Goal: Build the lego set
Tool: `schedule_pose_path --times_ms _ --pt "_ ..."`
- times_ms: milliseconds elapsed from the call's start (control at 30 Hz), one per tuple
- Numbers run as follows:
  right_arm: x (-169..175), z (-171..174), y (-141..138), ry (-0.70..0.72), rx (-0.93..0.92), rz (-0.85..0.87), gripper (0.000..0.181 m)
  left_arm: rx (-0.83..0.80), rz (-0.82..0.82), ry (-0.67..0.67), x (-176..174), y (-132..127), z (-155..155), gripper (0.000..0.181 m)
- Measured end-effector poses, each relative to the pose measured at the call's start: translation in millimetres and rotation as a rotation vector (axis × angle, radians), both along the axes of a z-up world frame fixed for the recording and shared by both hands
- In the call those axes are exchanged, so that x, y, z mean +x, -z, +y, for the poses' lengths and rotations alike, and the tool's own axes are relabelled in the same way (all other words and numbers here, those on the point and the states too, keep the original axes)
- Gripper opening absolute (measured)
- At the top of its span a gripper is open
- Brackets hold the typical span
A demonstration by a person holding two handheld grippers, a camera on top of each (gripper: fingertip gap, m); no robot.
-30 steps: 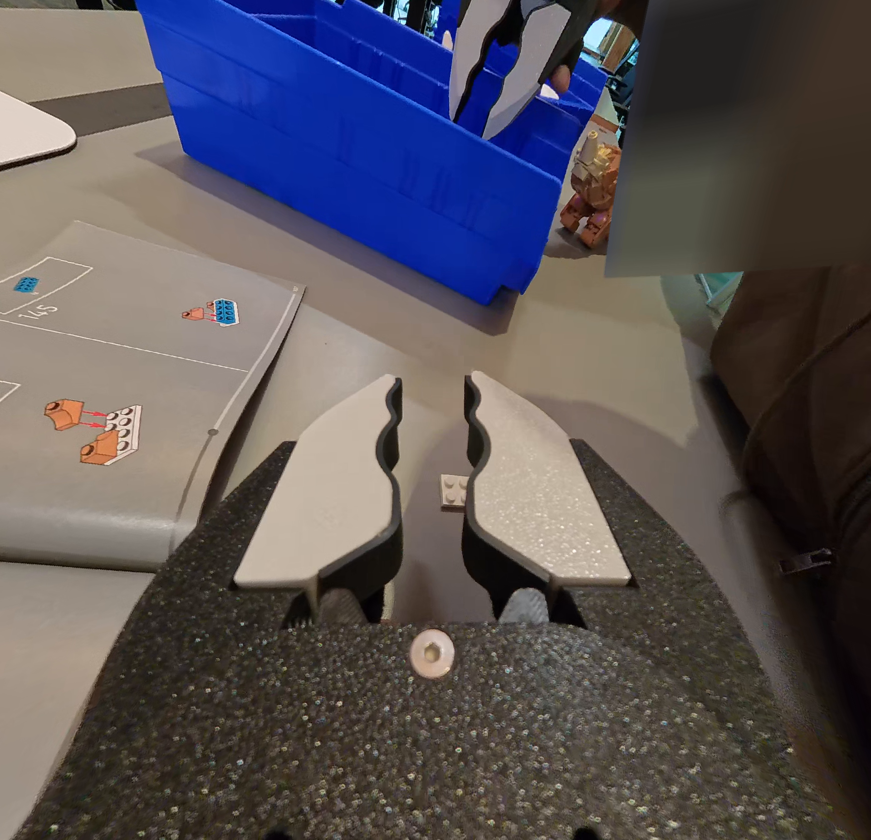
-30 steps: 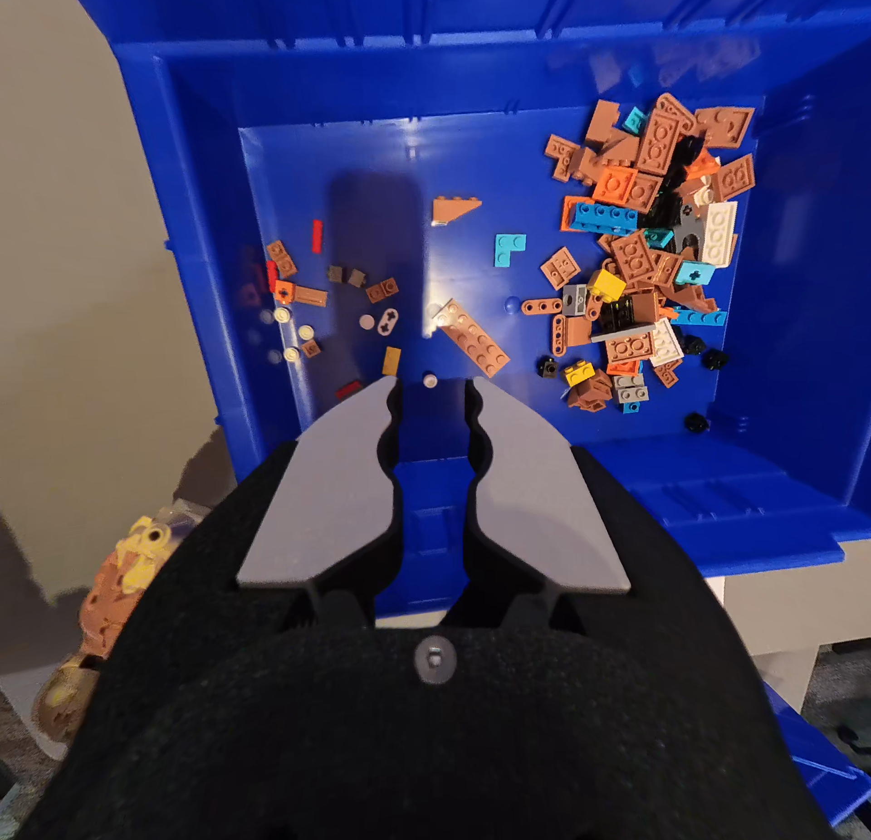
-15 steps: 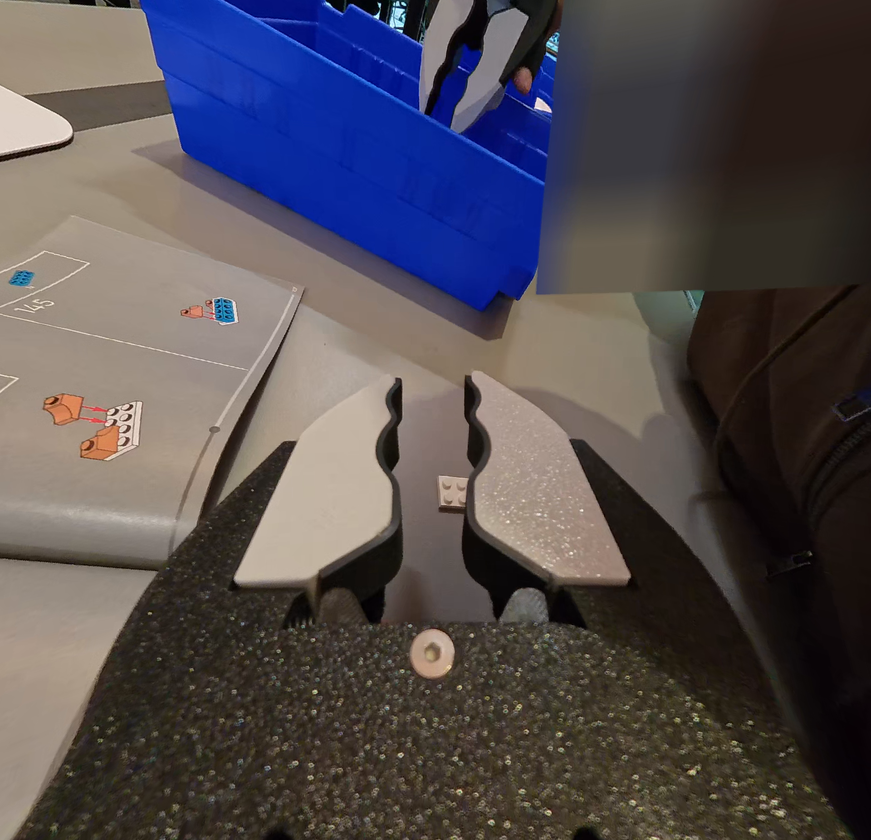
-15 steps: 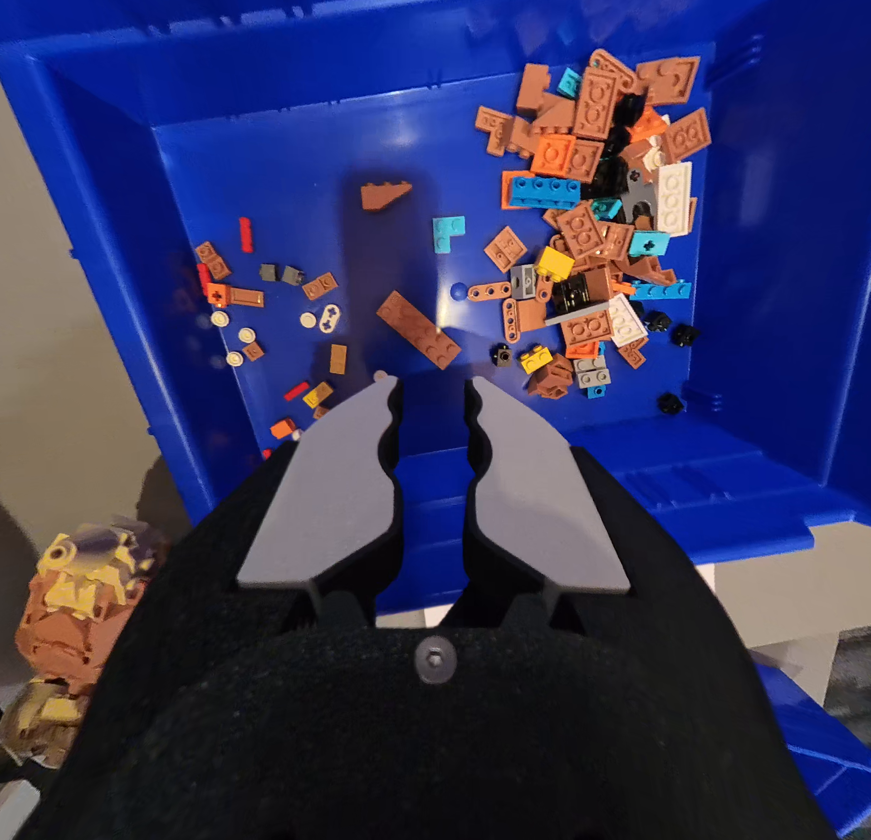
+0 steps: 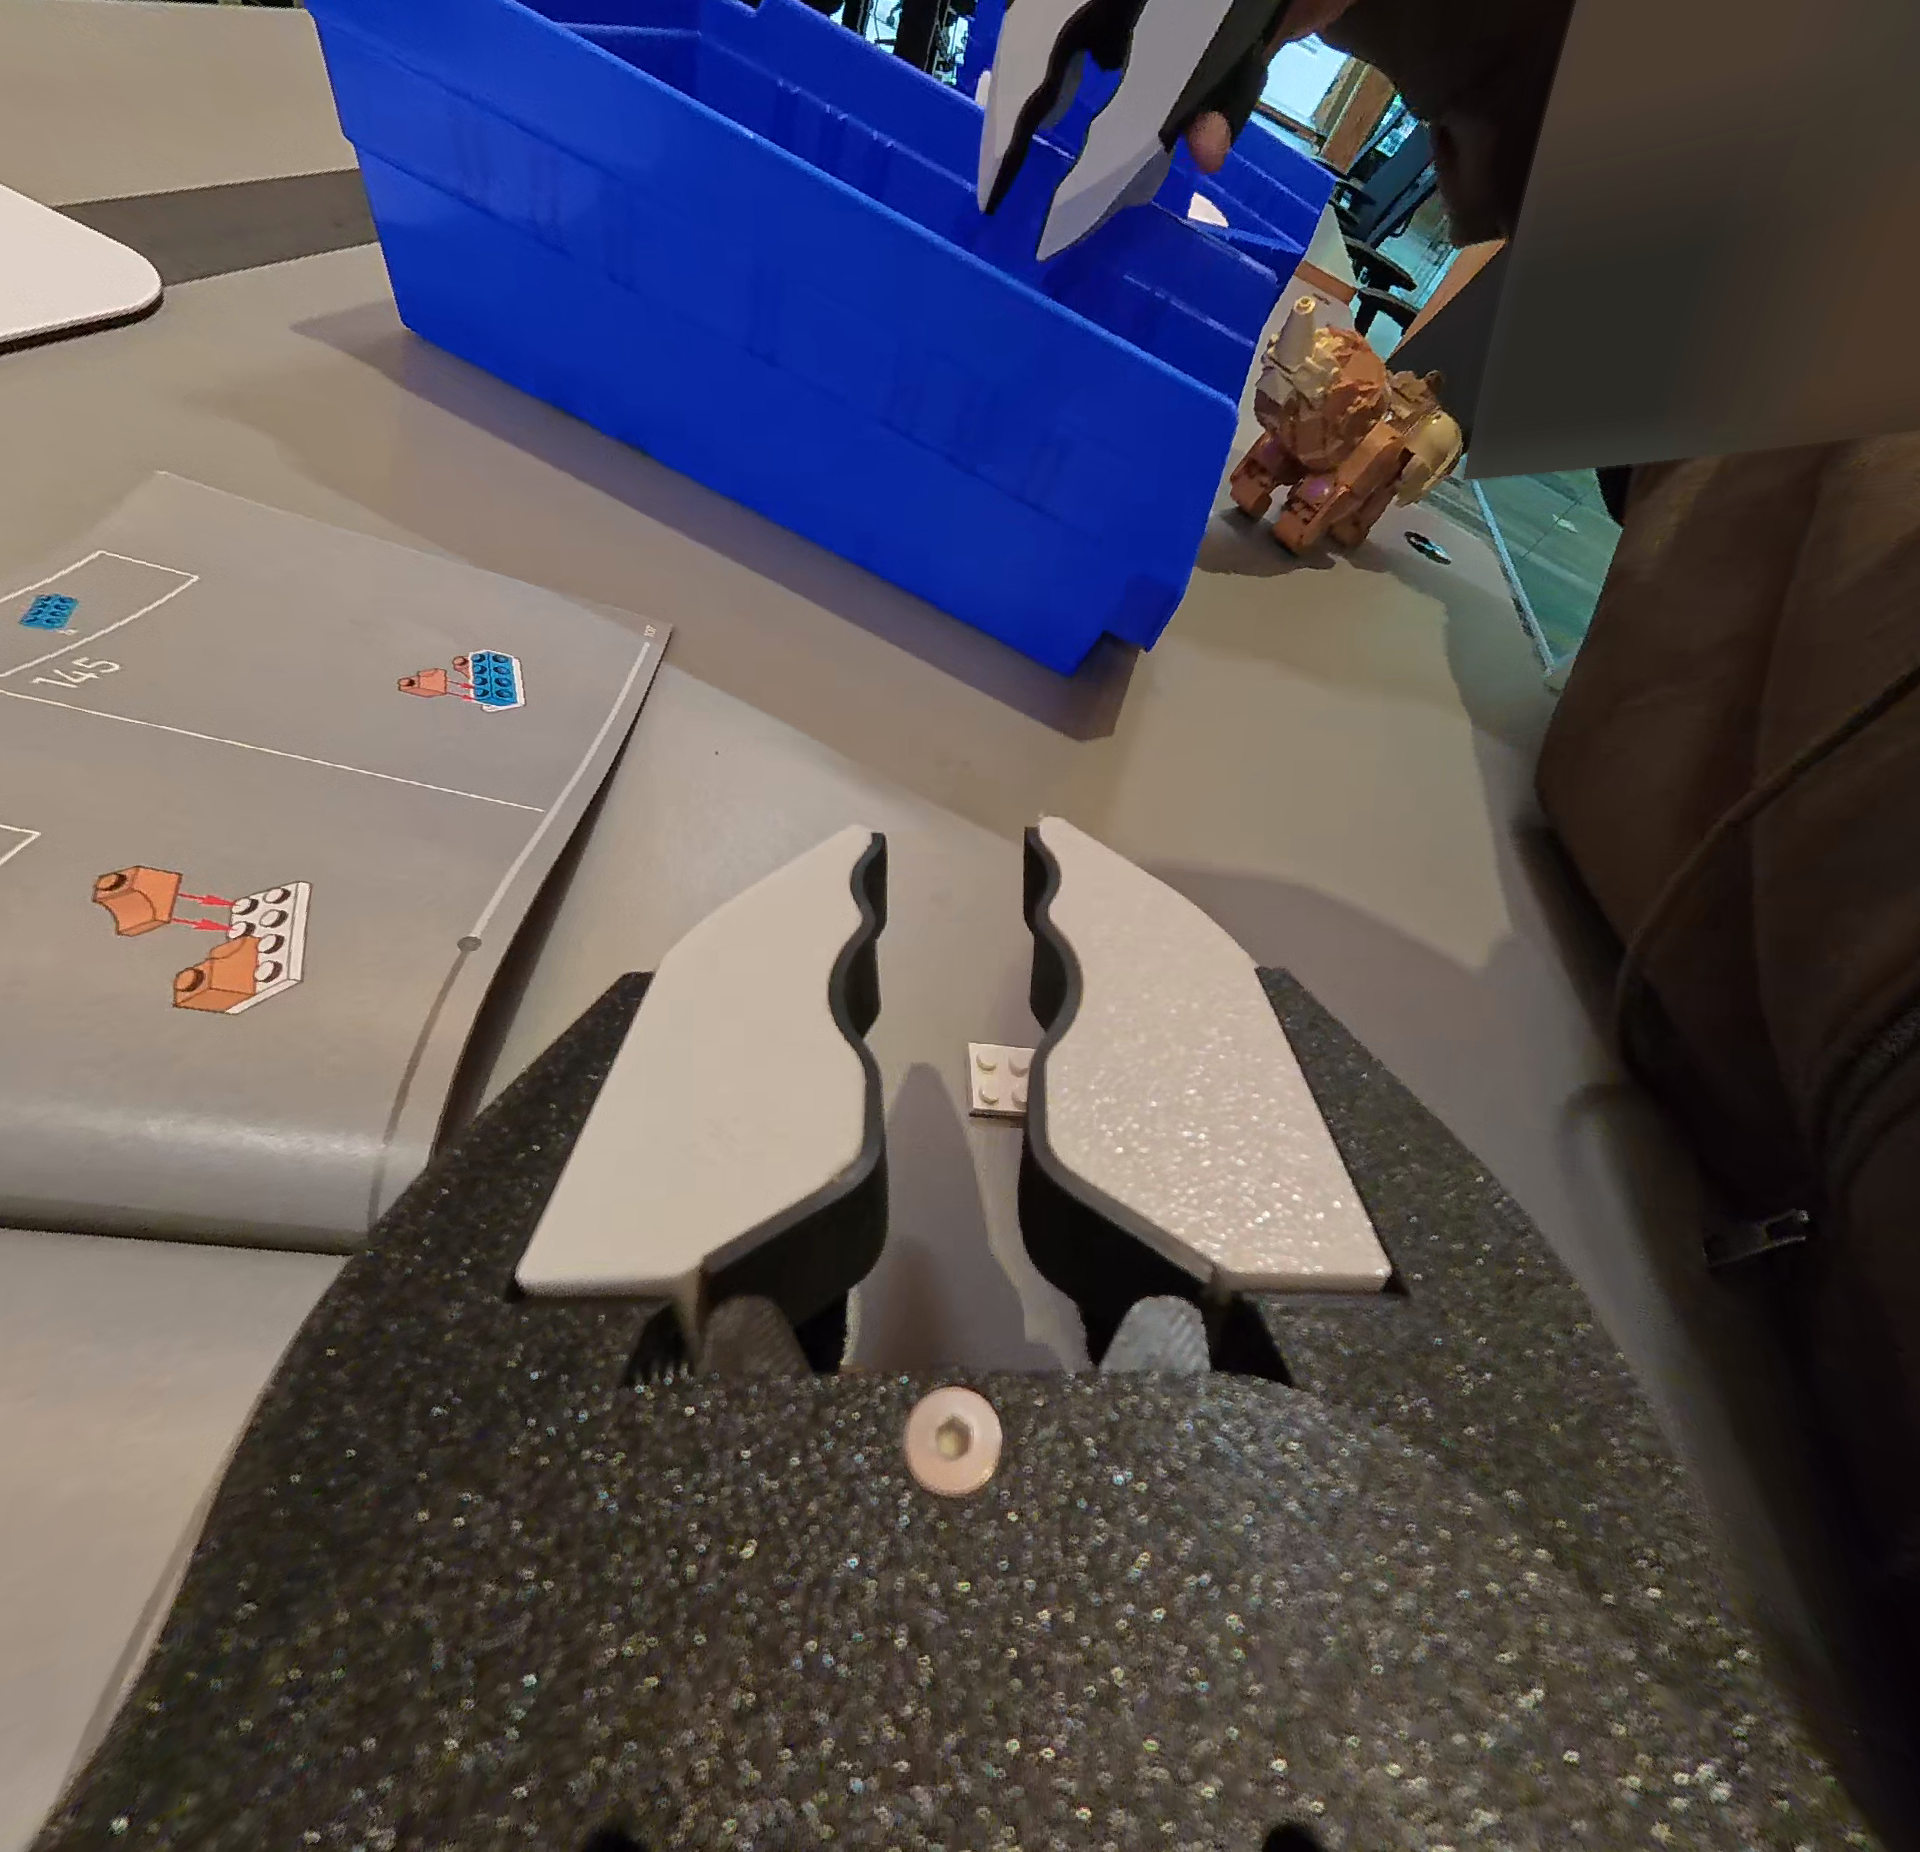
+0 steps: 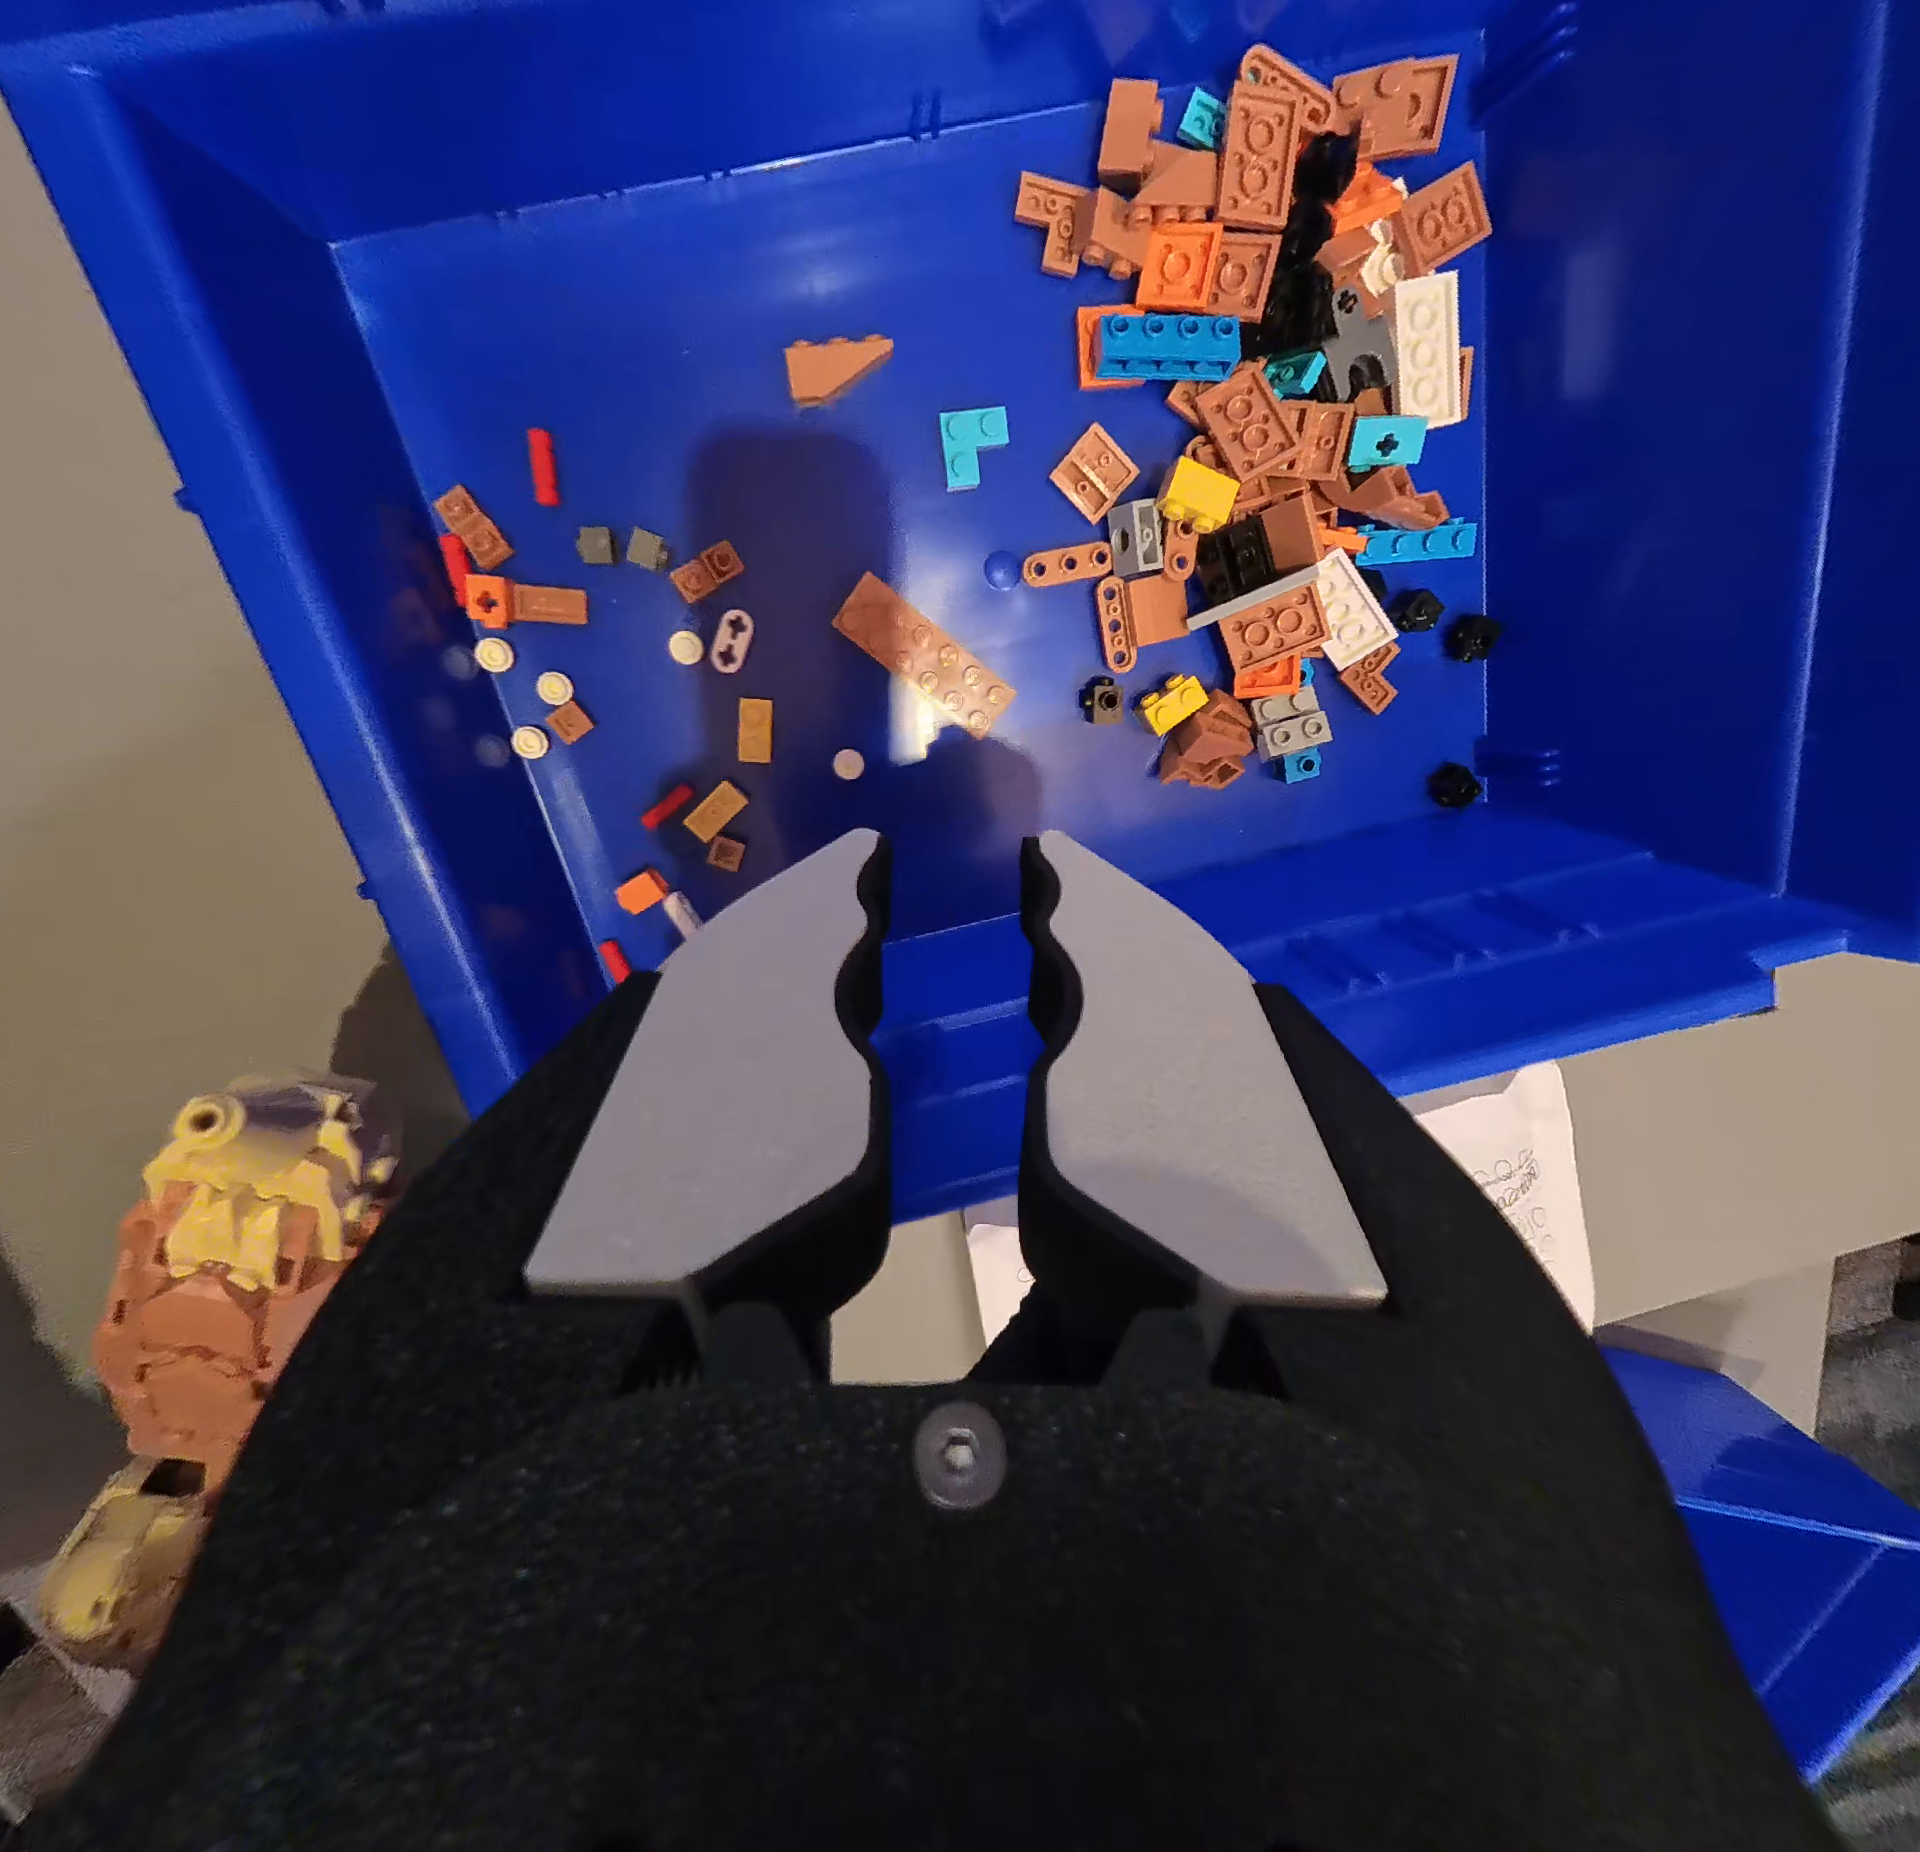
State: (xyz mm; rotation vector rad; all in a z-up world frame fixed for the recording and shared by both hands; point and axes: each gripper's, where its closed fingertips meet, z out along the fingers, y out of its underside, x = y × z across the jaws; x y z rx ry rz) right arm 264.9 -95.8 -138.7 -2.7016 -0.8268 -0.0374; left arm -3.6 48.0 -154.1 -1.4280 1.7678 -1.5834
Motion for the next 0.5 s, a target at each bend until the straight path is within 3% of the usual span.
schedule_pose_path --times_ms 500 --pt "6.1 2.3 4.0 -0.046 0.002 -0.075 0.024 -0.010 0.013 -0.017 2.2 1.5 2.8 0.025"
